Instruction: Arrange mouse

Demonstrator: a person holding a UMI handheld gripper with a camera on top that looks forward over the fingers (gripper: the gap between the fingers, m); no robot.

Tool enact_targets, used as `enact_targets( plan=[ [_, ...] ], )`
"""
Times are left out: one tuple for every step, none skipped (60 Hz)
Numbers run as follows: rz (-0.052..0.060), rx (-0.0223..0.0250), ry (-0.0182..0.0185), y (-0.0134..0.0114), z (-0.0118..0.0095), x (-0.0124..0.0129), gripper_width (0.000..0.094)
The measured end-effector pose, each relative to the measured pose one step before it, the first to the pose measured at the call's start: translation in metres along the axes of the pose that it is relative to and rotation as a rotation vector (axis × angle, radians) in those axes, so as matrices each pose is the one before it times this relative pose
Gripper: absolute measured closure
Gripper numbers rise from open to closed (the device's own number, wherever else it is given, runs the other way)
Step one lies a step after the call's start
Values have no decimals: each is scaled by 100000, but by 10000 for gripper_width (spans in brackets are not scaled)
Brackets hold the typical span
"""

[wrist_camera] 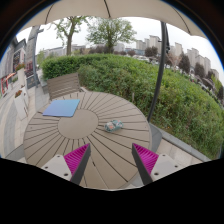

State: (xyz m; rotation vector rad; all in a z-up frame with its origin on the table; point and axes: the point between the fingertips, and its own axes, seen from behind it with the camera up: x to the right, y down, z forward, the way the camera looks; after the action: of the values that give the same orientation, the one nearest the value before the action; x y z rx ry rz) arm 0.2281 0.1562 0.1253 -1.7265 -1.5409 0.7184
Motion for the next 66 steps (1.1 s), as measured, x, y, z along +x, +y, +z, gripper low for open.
enact_targets(
  plan=[
    [-11, 584, 143, -124, 485, -244, 82],
    [112, 586, 25, -98, 503, -254, 82],
    [164, 535, -32, -60, 536, -264, 82],
    [149, 400, -74, -43, 541, -261, 84],
    [148, 248, 51, 194, 415, -377, 84],
    [327, -12, -99, 107, 570, -213, 84],
    [460, -164, 38, 134, 523, -155, 85],
    [533, -167, 105, 138, 566, -135, 83],
    [467, -66, 105, 111, 545, -136, 84],
    [296, 256, 256, 252, 630, -166, 82],
    [272, -7, 216, 60, 552, -76, 82],
    [191, 8, 297, 97, 578, -23, 82],
    [184, 40, 414, 81, 583, 15, 83],
    [139, 87, 364, 77, 571, -6, 82],
    [95, 137, 267, 46, 578, -42, 82],
    [81, 194, 198, 67, 588, -35, 82],
    [75, 110, 112, 134, 735, -99, 80],
    [16, 125, -87, 25, 588, -68, 81],
    [-6, 87, -74, 58, 598, -61, 81],
    [-11, 79, -33, 47, 626, -5, 82],
    [39, 115, 173, 163, 715, -163, 82],
    [138, -97, -58, 83, 659, -45, 81],
    [193, -195, -106, 35, 703, 42, 81],
    [132, -67, -276, 57, 696, -48, 82],
    [78, -73, -359, 46, 702, -59, 82],
    [-35, -118, -385, 45, 729, -70, 81],
    [-57, -265, -236, 75, 720, -6, 81],
    [54, -415, 195, 303, 729, -253, 81],
    [140, -699, 2, 86, 633, 102, 81],
    [257, -508, 250, -1, 673, 169, 80],
    [400, -285, 309, -44, 653, 160, 81],
    [338, -161, 195, -107, 641, 166, 79],
    [231, -111, 52, -113, 619, 108, 80],
    [68, -49, -5, -130, 575, 85, 80],
    [4, -38, 46, -172, 517, 114, 81],
    [54, 12, 542, 26, 410, -199, 80],
    [128, 69, 284, -221, 420, 135, 80],
    [-146, -2, -953, -153, 236, -81, 71],
    [894, 1024, -1449, -572, 236, -230, 82],
    [790, 319, 186, -397, 366, 112, 85],
    [422, -227, 321, -245, 368, 152, 87],
    [-130, -367, 685, -188, 653, -10, 85],
    [-199, -361, 206, -185, 87, -15, 85],
    [-276, -263, -4, -242, 286, 23, 84],
    [-266, -93, 25, -249, 317, 53, 83],
    [-237, -53, -273, -241, 292, 3, 84],
    [-145, -197, -426, -187, 288, -26, 85],
    [-18, -425, -489, -115, 263, -82, 85],
    [55, -575, -92, -48, 396, -120, 83],
    [32, 52, 390, -253, 129, 79, 79],
    [-345, 224, 109, -261, 244, 43, 80],
    [-178, -329, -256, -106, 206, -27, 83],
    [-188, -617, -402, -102, 545, 40, 86],
    [-48, -269, -718, -119, 154, -156, 85],
    [-206, 23, -290, -190, 109, -94, 87],
    [-13, -271, -554, -83, 120, -136, 86],
    [-12, -243, -258, -106, 126, -68, 86],
    [-117, -176, -189, -124, 132, -43, 87],
    [-222, -238, -292, -151, 274, -43, 86],
    [-291, -67, -168, -70, 113, -67, 84],
    [-319, -178, -199, -28, 75, -88, 86],
    [-325, -72, -130, -58, 79, -47, 88],
    [-320, -132, 17, -100, 176, 25, 90],
    [-329, -72, 15, -26, 27, 41, 93],
    [-328, -24, 69, -11, 31, -23, 99],
    [-278, -38, 58, -16, 19, -9, 104]
  ],
)
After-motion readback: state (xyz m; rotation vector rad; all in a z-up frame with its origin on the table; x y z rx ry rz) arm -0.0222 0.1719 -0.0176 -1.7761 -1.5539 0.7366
